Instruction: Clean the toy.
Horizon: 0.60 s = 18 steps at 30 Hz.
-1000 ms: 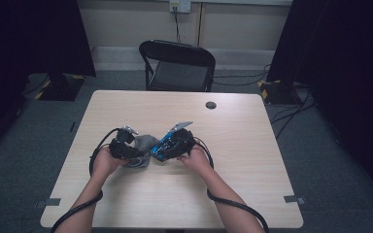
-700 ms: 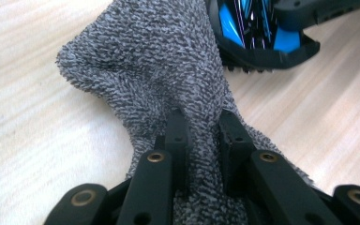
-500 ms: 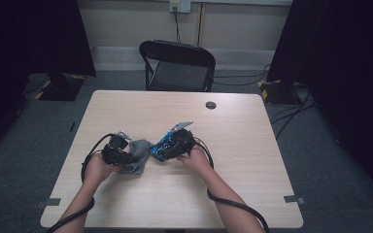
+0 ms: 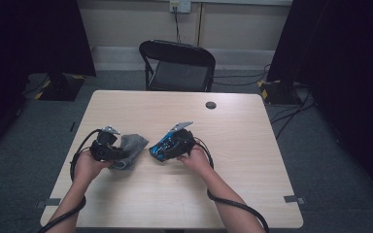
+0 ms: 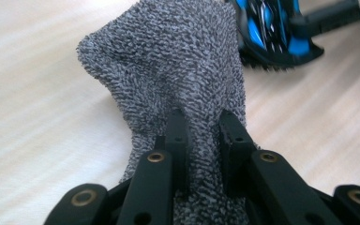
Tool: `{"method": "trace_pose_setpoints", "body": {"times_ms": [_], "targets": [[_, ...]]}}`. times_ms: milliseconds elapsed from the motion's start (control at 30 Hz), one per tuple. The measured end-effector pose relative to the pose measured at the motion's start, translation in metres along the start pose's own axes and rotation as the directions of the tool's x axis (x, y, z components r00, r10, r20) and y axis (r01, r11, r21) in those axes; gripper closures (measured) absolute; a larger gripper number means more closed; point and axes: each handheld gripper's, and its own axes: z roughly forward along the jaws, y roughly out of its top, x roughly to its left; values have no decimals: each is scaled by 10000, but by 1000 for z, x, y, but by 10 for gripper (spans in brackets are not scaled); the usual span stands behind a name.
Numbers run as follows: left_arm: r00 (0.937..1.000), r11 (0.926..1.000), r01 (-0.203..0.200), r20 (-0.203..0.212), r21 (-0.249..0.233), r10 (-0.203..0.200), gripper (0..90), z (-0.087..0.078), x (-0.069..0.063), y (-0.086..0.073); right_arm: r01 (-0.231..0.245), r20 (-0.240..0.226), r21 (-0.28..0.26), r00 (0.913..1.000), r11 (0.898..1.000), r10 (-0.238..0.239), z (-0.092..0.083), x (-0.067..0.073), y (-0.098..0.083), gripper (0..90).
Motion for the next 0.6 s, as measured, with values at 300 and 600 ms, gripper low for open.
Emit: {"method": "trace_pose_setpoints", "body": {"times_ms": [300, 600], "targets": [[9996, 9994, 149, -233, -319, -156, 769, -2, 11, 22, -8, 4, -6, 10000, 10000, 8, 0, 0, 0, 100], [9992, 9976, 232, -319, -654, -253, 769, 9, 11, 44, -22, 17, -69, 10000, 10000, 22, 0, 0, -1, 100]]}}
